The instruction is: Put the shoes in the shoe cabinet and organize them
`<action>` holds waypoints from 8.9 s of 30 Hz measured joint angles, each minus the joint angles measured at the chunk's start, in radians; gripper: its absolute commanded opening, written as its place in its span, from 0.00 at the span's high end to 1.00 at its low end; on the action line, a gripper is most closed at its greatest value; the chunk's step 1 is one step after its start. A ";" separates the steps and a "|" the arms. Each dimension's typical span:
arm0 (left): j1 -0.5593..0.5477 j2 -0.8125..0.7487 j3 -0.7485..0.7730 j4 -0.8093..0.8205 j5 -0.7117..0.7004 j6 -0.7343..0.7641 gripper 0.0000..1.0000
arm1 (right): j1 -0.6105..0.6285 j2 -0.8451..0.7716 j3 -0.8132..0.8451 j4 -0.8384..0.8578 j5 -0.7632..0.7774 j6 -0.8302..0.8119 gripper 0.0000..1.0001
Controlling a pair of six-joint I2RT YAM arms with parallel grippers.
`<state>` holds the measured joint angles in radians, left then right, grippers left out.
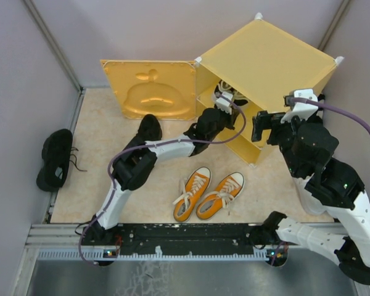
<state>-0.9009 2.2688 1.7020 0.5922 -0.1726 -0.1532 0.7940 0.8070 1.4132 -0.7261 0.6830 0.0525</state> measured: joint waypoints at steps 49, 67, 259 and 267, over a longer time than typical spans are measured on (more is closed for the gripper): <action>0.083 -0.239 -0.290 0.095 -0.013 0.071 0.28 | -0.003 0.001 -0.013 0.002 -0.018 0.019 0.03; -0.001 -0.946 -0.715 -0.423 0.106 -0.043 0.16 | -0.005 0.094 -0.010 0.000 -0.078 0.055 0.02; -0.255 -0.793 -0.451 -0.879 -0.366 0.067 1.00 | -0.007 0.040 0.348 -0.158 -0.159 0.085 0.03; -0.208 -0.579 -0.224 -0.801 -0.385 0.181 1.00 | -0.007 0.085 0.356 -0.173 -0.184 0.071 0.03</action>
<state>-1.1084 1.6901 1.4776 -0.2085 -0.5575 0.0280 0.7868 0.8917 1.7691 -0.8993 0.4992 0.1230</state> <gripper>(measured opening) 0.038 0.973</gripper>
